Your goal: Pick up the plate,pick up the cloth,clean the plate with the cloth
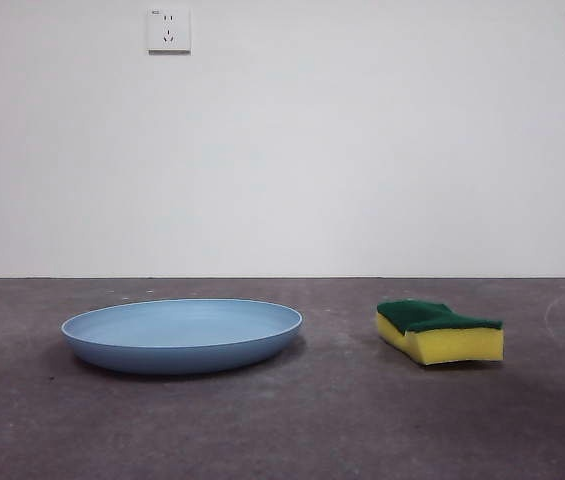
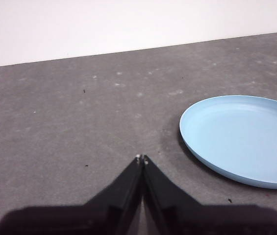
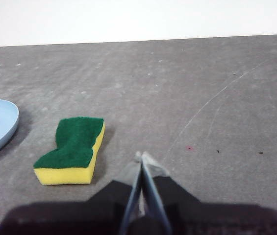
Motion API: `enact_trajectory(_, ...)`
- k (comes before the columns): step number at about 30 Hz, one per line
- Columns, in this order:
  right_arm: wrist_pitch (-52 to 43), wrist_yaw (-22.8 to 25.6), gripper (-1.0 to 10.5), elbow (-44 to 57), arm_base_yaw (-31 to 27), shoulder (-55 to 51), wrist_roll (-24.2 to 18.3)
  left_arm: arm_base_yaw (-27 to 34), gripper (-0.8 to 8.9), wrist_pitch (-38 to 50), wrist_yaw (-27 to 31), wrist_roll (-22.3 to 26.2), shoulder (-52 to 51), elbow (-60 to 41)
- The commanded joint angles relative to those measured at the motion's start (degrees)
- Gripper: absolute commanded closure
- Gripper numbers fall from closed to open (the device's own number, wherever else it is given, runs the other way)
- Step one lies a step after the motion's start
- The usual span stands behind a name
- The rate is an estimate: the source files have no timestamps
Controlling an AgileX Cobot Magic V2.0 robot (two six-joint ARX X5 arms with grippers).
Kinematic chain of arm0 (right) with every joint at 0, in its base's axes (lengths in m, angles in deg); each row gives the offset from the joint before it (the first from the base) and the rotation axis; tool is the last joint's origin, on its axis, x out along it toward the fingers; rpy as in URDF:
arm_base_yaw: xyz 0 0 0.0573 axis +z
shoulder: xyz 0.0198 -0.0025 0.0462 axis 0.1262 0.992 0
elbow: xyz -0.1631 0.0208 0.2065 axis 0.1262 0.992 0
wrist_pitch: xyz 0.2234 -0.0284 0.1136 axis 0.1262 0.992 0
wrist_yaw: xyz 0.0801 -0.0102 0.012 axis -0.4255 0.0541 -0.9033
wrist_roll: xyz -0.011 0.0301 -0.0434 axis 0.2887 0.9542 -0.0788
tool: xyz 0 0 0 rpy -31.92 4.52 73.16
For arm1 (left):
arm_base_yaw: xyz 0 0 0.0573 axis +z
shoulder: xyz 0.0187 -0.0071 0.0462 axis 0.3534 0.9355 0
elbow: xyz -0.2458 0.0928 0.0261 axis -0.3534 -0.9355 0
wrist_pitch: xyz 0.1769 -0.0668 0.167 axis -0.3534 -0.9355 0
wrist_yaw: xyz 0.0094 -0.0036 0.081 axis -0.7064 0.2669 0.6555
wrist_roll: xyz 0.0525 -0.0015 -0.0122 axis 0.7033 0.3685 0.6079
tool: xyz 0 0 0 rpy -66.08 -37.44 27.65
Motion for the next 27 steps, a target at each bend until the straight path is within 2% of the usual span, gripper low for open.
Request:
enact_trajectory(1,-0.22,-0.04,9.5,0.79,-0.09,-0.13,1.77,0.15,8.15,0.33,-0.46,-1.68,-0.17,-0.76)
enact_trajectory(6,-0.20,-0.20,9.5,0.79,-0.09,-0.11,9.62,0.15,8.16,1.33,-0.22,-3.65,-0.17,-0.76)
enact_trajectory(8,-0.20,-0.17,9.5,0.79,-0.09,-0.13,10.93,0.15,8.19,1.42,-0.15,-6.73,-0.17,-0.76)
enact_trajectory(11,-0.09,-0.22,9.6,0.63,-0.09,-0.02,12.63,0.15,8.20,1.57,-0.13,-8.46,-0.17,-0.66)
enact_trajectory(17,1.40,-0.42,9.6,-3.26,-0.09,4.31,18.97,0.15,8.20,-1.53,-0.31,-13.53,1.03,2.27)
enact_trajectory(22,2.19,-4.44,9.6,-9.77,-0.09,12.57,20.20,0.15,8.20,-4.79,-0.35,-14.69,6.75,8.15)
enact_trajectory(27,3.93,-8.98,9.6,-19.28,-0.09,24.20,20.06,0.15,8.20,-5.16,-0.35,-14.91,17.90,16.28)
